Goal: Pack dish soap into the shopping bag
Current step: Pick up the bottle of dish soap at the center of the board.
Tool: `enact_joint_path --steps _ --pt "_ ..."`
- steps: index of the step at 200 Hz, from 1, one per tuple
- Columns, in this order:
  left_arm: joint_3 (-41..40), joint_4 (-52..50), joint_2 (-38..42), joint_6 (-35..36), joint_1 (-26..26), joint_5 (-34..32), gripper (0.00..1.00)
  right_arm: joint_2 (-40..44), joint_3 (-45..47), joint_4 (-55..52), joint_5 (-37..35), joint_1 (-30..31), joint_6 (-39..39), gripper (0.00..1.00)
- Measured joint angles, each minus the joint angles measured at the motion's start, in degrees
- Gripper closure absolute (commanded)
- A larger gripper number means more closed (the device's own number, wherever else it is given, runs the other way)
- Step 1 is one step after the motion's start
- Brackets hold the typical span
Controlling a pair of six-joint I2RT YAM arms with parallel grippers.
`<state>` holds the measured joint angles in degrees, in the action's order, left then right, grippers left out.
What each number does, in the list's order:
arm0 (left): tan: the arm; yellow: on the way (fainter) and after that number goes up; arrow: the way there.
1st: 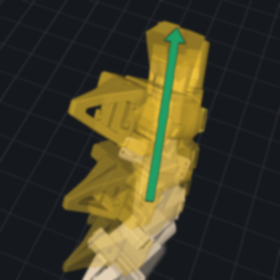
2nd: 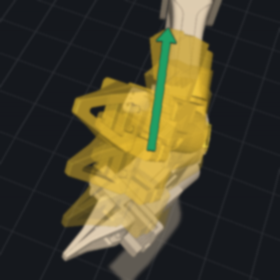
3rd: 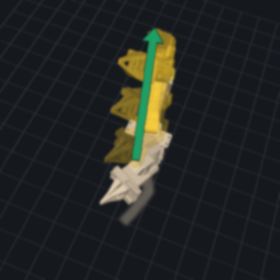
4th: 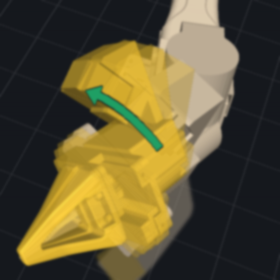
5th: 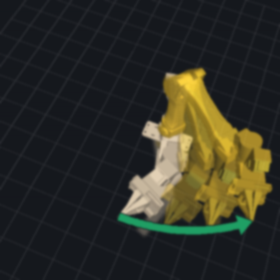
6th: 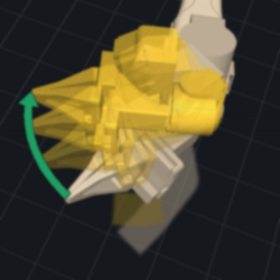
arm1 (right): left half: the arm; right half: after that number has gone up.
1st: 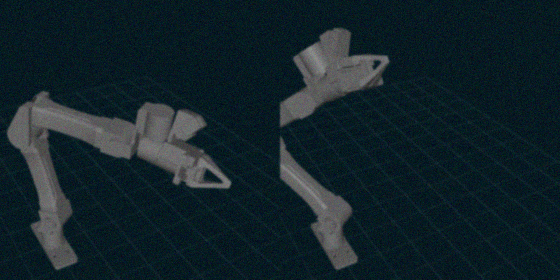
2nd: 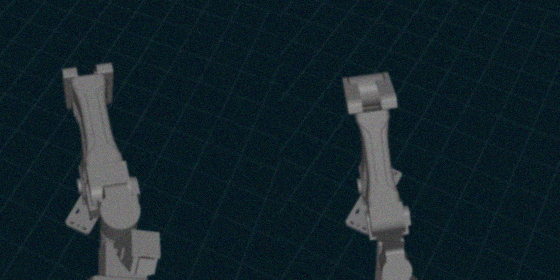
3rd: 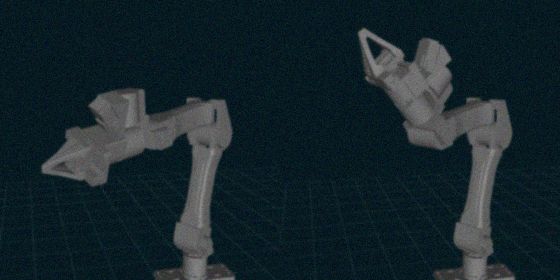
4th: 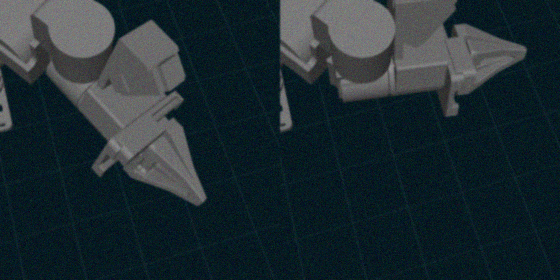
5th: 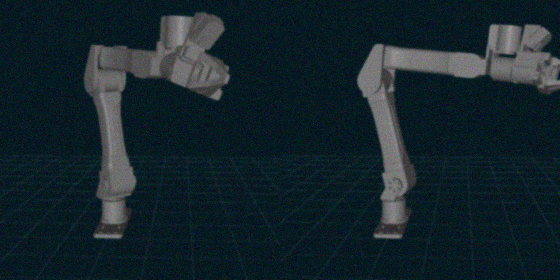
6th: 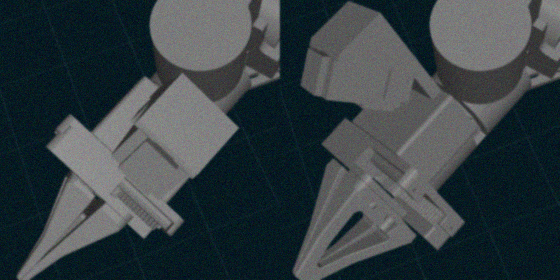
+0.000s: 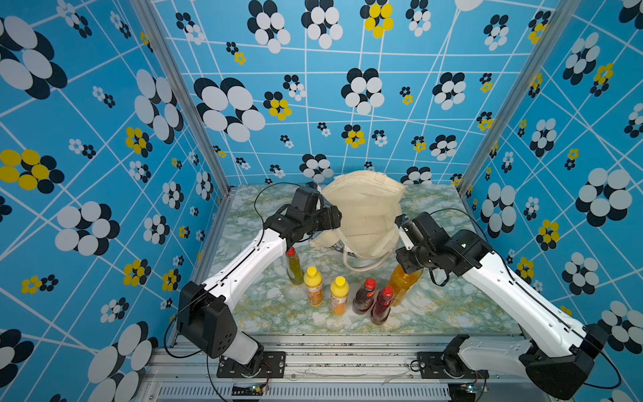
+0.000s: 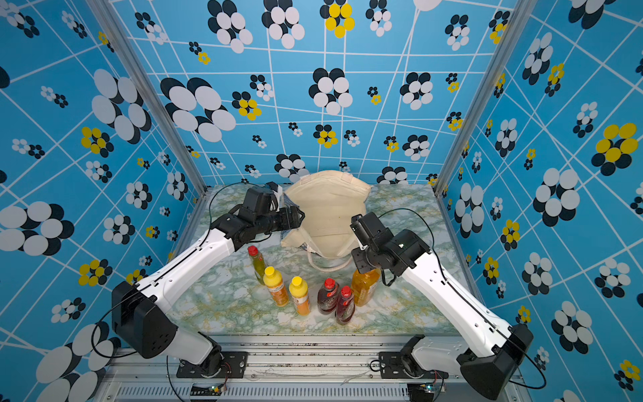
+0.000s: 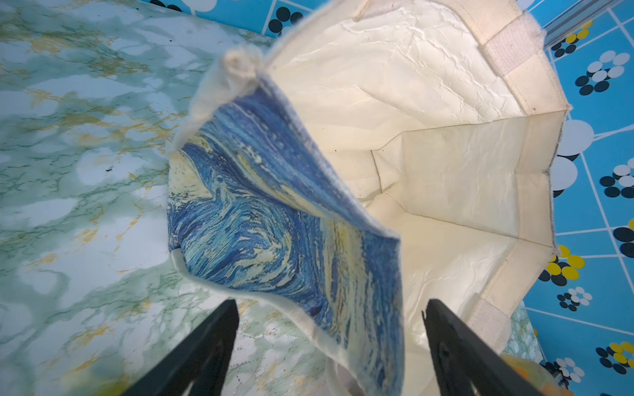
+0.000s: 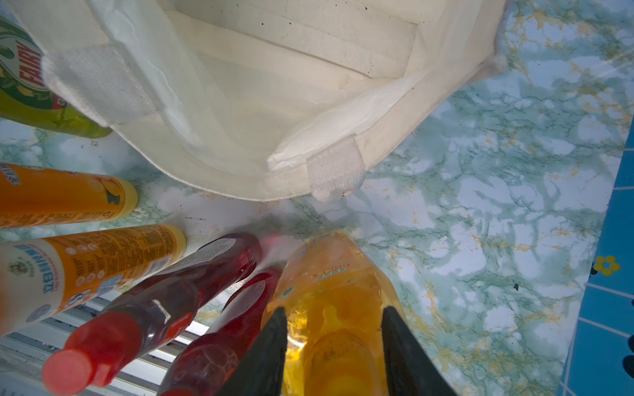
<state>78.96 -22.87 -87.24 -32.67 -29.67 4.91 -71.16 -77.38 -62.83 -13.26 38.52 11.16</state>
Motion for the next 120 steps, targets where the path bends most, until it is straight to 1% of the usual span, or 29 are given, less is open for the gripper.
enact_joint_path --steps 13,36,57,91,115,120 --pt "0.0 0.76 -0.44 -0.39 -0.11 -0.72 0.13 0.37 0.66 0.66 -0.09 0.04 0.0 0.6" --pt "0.2 0.96 -1.62 -0.26 -0.81 -4.0 0.13 1.11 1.44 1.42 -0.44 0.02 -0.07 0.65" --pt "1.03 0.42 -3.3 0.68 -2.21 -7.52 0.16 1.42 1.66 1.66 -1.29 0.02 -0.44 0.73" --pt "1.79 -0.07 -4.39 1.86 -3.74 -11.28 0.3 1.42 1.7 1.38 -2.19 0.04 -1.33 0.84" --pt "1.79 -0.02 -4.44 2.19 -3.85 -12.31 0.44 1.42 1.73 1.27 -2.93 0.04 -1.6 0.93" --pt "1.79 0.04 -4.44 2.01 -3.85 -12.41 0.47 1.42 1.73 1.27 -3.06 0.04 -1.6 0.97"
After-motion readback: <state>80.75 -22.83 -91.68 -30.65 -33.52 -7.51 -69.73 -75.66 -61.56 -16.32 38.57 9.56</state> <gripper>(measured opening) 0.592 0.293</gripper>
